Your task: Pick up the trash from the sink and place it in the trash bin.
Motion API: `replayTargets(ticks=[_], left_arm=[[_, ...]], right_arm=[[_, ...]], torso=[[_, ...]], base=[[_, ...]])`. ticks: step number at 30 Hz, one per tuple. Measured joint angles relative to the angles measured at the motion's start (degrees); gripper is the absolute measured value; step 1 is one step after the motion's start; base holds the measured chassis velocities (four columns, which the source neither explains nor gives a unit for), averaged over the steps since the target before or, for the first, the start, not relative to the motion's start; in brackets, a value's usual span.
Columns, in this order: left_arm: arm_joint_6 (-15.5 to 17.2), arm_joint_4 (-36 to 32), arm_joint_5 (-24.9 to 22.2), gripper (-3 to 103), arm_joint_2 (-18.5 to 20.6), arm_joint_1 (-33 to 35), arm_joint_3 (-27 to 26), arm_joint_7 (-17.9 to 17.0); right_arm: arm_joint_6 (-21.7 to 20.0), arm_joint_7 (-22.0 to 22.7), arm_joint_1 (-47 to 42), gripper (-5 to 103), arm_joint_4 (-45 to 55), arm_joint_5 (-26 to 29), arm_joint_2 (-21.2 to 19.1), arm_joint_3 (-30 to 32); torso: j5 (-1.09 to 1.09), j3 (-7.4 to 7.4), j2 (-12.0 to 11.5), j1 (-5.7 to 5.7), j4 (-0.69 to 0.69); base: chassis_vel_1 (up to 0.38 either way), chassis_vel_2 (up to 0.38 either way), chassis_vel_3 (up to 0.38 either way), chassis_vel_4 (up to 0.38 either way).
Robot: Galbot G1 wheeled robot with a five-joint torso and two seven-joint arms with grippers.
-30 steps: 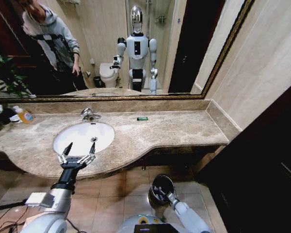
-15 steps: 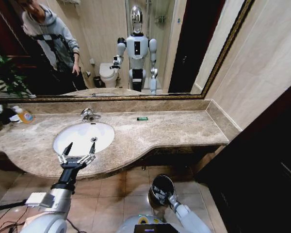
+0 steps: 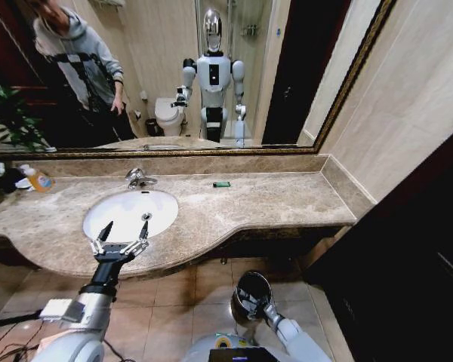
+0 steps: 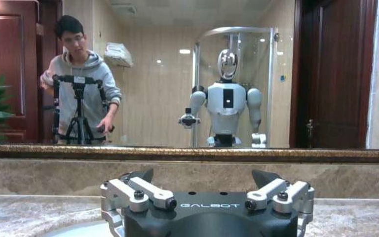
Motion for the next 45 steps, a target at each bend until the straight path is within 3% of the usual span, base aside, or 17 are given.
replayTargets(ticks=[6, 13, 23, 30, 38, 45], left_arm=[[0.00, 0.00, 0.00, 100, 0.00, 0.00, 0.00, 0.00], [0.00, 0.00, 0.00, 100, 0.00, 0.00, 0.00, 0.00], [0.00, 0.00, 0.00, 100, 0.00, 0.00, 0.00, 0.01], [0.00, 0.00, 0.01, 100, 0.00, 0.00, 0.00, 0.00], [0.00, 0.00, 0.00, 100, 0.00, 0.00, 0.00, 0.00], [0.00, 0.00, 0.00, 100, 0.00, 0.00, 0.00, 0.00]], right_arm=[[-0.93, 0.15, -5.64, 100, 10.73, 2.59, -2.57, 0.61], [-3.36, 1.15, -18.43, 100, 32.66, 10.92, -6.34, 5.34], [-4.61, 0.41, -33.91, 100, 58.63, 12.87, -6.22, 13.97], [-4.97, -0.75, -41.52, 100, 71.61, 14.93, -4.68, 17.13], [-7.53, 0.87, -43.54, 100, 82.31, 19.80, -3.33, 18.04], [-14.84, 4.44, -37.19, 100, 88.38, 22.17, -8.67, 14.42]], torso=[[0.00, 0.00, 0.00, 0.00, 0.00], [-0.01, 0.00, 0.00, 0.00, 0.01], [-0.02, 0.00, 0.00, 0.00, 0.00], [-0.01, 0.00, 0.01, 0.00, 0.00], [-0.02, 0.00, 0.01, 0.00, 0.00], [-0.01, 0.00, 0.00, 0.00, 0.00]], base=[[0.000, 0.000, 0.000, 0.000], [0.000, 0.000, 0.000, 0.000], [0.000, 0.000, 0.000, 0.000], [0.000, 0.000, 0.000, 0.000], [0.000, 0.000, 0.000, 0.000], [0.000, 0.000, 0.000, 0.000]])
